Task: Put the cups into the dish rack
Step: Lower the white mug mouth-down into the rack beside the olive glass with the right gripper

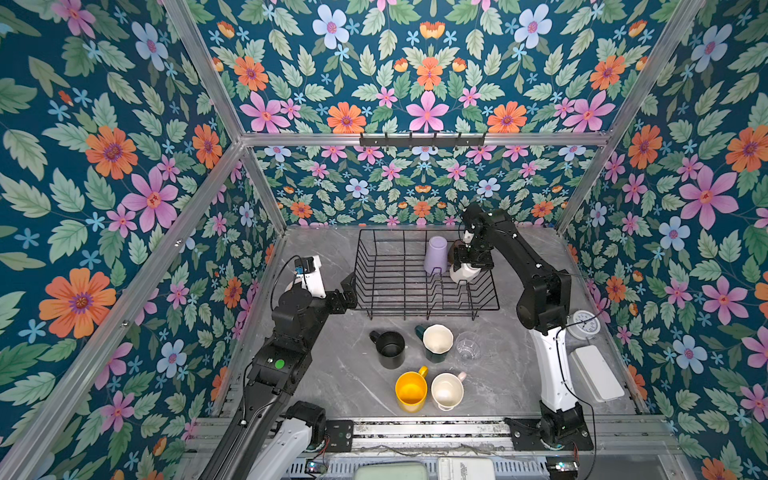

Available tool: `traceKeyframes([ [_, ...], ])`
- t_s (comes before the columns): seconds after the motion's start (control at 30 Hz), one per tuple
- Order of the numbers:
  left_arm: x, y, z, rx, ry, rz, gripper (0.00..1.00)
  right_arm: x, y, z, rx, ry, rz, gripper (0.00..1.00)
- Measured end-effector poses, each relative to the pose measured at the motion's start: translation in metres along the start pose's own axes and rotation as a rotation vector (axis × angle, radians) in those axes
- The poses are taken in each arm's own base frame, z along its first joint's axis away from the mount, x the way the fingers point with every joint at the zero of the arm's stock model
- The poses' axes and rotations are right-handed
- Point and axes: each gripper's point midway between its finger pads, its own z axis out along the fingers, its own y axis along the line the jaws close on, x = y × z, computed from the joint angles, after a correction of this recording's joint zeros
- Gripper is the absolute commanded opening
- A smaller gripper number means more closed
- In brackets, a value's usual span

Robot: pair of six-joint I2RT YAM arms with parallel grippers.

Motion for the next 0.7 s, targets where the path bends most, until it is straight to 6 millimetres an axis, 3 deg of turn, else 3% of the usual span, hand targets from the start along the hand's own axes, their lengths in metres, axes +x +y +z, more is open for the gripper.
traceKeyframes([
  [0.1, 0.001, 0.000, 0.001, -0.001, 0.002, 0.000, 1.00, -0.001, 0.000, 0.004, 0.000, 0.000, 0.001, 0.25],
  [0.33, 0.002, 0.000, 0.002, -0.003, 0.007, 0.001, 1.00, -0.003, 0.000, 0.006, 0.000, -0.003, 0.001, 0.76],
  [0.47, 0.003, 0.001, 0.003, -0.005, 0.010, 0.001, 1.00, -0.002, 0.001, 0.004, -0.008, -0.006, 0.001, 0.84],
  [0.7, 0.003, 0.002, 0.003, -0.009, 0.013, 0.002, 1.00, -0.006, 0.005, -0.011, -0.027, -0.043, -0.002, 0.87],
])
